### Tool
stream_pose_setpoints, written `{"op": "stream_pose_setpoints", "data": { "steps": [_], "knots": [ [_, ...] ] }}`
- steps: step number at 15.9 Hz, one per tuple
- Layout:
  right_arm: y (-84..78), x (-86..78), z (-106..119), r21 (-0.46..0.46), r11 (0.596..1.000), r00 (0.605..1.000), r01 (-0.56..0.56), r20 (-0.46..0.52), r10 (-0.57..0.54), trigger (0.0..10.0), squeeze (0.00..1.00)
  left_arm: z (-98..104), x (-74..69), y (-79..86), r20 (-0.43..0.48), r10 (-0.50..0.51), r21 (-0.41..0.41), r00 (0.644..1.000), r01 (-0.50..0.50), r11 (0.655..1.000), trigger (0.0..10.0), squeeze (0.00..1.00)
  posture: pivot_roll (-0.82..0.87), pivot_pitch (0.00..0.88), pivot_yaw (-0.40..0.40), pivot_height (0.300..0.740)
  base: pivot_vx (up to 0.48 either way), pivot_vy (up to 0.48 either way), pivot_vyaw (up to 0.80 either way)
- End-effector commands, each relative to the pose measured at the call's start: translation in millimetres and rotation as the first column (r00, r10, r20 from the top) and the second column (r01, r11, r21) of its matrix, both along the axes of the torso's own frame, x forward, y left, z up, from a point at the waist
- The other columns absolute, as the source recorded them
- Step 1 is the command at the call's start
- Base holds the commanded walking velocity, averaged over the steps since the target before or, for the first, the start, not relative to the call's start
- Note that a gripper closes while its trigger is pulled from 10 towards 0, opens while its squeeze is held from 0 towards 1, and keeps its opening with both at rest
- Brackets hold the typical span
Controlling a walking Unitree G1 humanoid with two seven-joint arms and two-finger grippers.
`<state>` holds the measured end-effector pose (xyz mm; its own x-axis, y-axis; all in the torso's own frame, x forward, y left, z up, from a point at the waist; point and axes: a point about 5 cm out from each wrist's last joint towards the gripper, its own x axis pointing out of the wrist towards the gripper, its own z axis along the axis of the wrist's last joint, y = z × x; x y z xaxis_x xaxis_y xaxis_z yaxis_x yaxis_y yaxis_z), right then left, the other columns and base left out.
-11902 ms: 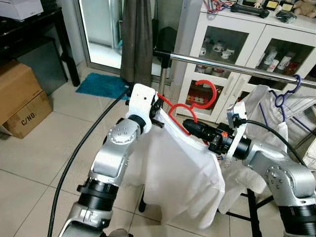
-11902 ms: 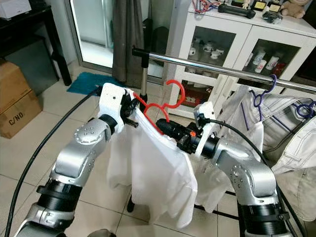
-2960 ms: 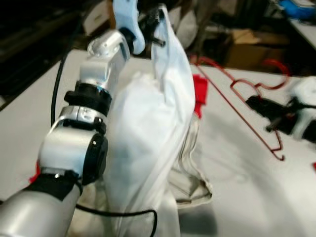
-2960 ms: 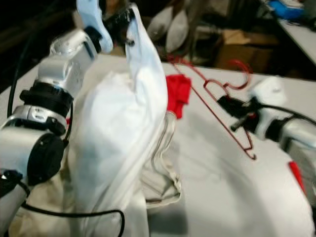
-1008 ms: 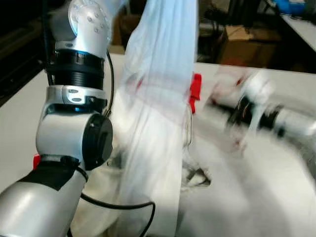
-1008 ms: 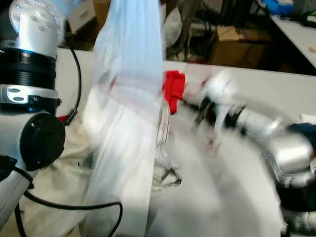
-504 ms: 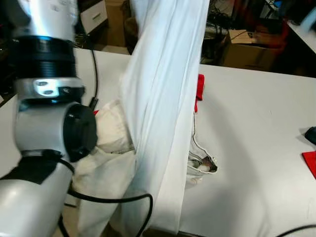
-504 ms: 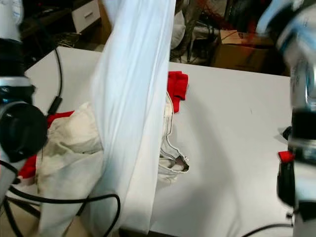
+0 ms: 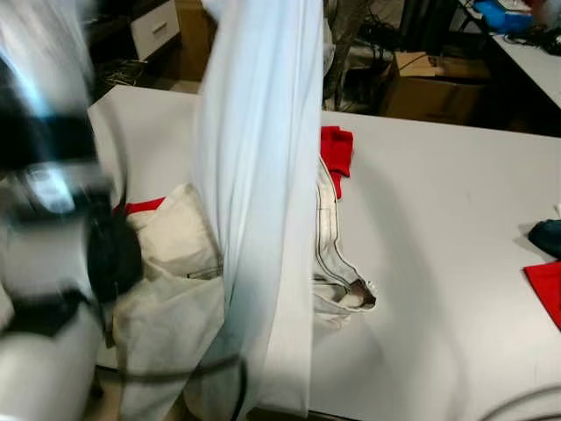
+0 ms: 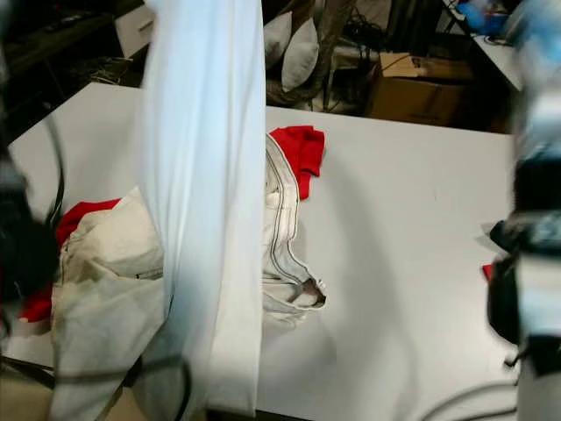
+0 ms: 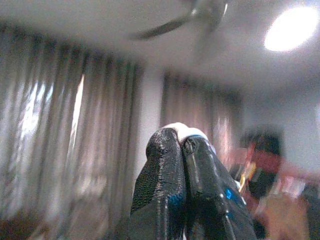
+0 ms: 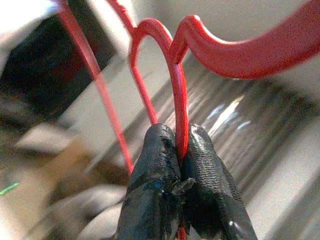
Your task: Hang hanger
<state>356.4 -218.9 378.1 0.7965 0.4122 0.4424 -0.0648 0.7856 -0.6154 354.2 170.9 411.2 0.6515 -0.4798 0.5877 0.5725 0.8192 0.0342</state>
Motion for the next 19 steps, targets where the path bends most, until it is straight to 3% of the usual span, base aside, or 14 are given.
{"op": "stream_pose_setpoints", "data": {
  "steps": [1, 2, 3, 4, 6, 7, 8, 9, 11, 12, 16, 17, 18, 19],
  "knots": [
    [10.1, 4.9, -45, -0.022, 0.997, 0.982, -0.076, -0.173, 0.071, 10.0, 0.0, -42, 8.8, -13.2, -0.087, 0.07, 0.179, 0.994, -0.054, 0.982, 10.0, 0.0, 0.05, 0.0, -0.005, 0.74, 0.0, 0.0, 0.0],
    [15.9, 1.0, -66, -0.013, 0.991, 0.961, -0.134, -0.246, 0.127, 10.0, 0.0, -66, 12.2, -16.5, -0.14, 0.104, 0.254, 0.985, -0.066, 0.965, 10.0, 0.0, 0.05, 0.0, -0.003, 0.74, 0.0, 0.0, 0.0],
    [24.8, -13.8, -98, -0.005, 0.974, 0.916, -0.227, -0.342, 0.211, 10.0, 0.0, -106, 11.7, -22.0, -0.236, 0.111, 0.335, 0.965, -0.027, 0.942, 10.0, 0.0, 0.05, 0.0, 0.003, 0.74, 0.0, 0.0, 0.0],
    [30.2, -31.2, -119, 0.021, 0.947, 0.853, -0.319, -0.428, 0.297, 10.0, 0.0, -130, 8.4, -22.1, -0.304, 0.129, 0.386, 0.944, -0.002, 0.923, 10.0, 0.0, 0.05, 0.0, 0.006, 0.74, 0.0, 0.0, 0.0],
    [31.9, -59.9, -138, 0.062, 0.907, 0.752, -0.416, -0.538, 0.381, 10.0, 0.0, -147, 4.4, -11.2, -0.343, 0.196, 0.452, 0.919, -0.021, 0.892, 10.0, 0.0, 0.04, 0.0, 0.028, 0.74, 0.0, 0.0, 0.0],
    [24.1, -80.5, -143, 0.094, 0.896, 0.701, -0.435, -0.59, 0.402, 10.0, 0.0, -147, -5.0, 0.6, -0.366, 0.164, 0.433, 0.916, 0.011, 0.901, 10.0, 0.0, 0.04, 0.0, 0.034, 0.74, 0.0, 0.0, 0.0],
    [22.4, -85.0, -142, 0.103, 0.893, 0.692, -0.437, -0.595, 0.407, 10.0, 0.0, -146, -8.5, 2.6, -0.371, 0.143, 0.425, 0.918, 0.031, 0.905, 10.0, 0.0, 0.04, 0.0, 0.044, 0.74, 0.0, 0.0, 0.0],
    [19.5, -94.3, -140, 0.129, 0.885, 0.67, -0.447, -0.607, 0.427, 10.0, 0.0, -145, -17.8, 5.2, -0.392, 0.083, 0.403, 0.916, 0.09, 0.911, 10.0, 1.0, 0.04, 0.0, 0.047, 0.74, 0.0, 0.0, 0.0],
    [13.3, -128.4, -140, 0.207, 0.843, 0.54, -0.496, -0.687, 0.486, 10.0, 0.0, -152, -35.0, 13.8, -0.447, 0.072, 0.437, 0.892, 0.147, 0.887, 10.0, 1.0, 0.04, 0.0, 0.048, 0.74, 0.0, 0.0, 0.0],
    [7.5, -138.1, -141, 0.215, 0.846, 0.512, -0.488, -0.715, 0.477, 10.0, 0.0, -155, -41.5, 20.1, -0.471, 0.074, 0.463, 0.879, 0.175, 0.869, 10.0, 1.0, 0.04, 0.0, 0.048, 0.74, 0.0, 0.0, 0.0],
    [-5.5, -151.1, -126, 0.349, 0.841, 0.553, -0.415, -0.637, 0.537, 10.0, 0.0, -163, -79.7, 34.8, -0.583, -0.026, 0.511, 0.812, 0.392, 0.765, 10.0, 1.0, 0.04, 0.0, 0.05, 0.74, 0.0, 0.0, 0.0],
    [-5.6, -153.0, -125, 0.369, 0.834, 0.557, -0.41, -0.623, 0.549, 10.0, 0.0, -163, -80.4, 36.9, -0.572, -0.014, 0.517, 0.82, 0.373, 0.771, 10.0, 1.0, 0.04, 0.0, 0.05, 0.74, 0.0, 0.0, 0.0],
    [-6.4, -155.8, -124, 0.393, 0.837, 0.571, -0.38, -0.613, 0.546, 10.0, 0.0, -161, -73.7, 43.1, -0.547, 0.053, 0.494, 0.835, 0.271, 0.826, 10.0, 0.21, 0.04, 0.0, 0.049, 0.74, 0.0, 0.0, 0.0],
    [-8.6, -155.9, -130, 0.404, 0.866, 0.611, -0.293, -0.618, 0.495, 10.0, 0.0, -157, -67.7, 51.9, -0.524, 0.14, 0.443, 0.84, 0.129, 0.887, 10.0, 0.0, 0.04, 0.0, 0.047, 0.74, 0.0, 0.0, 0.0]
  ]
}}
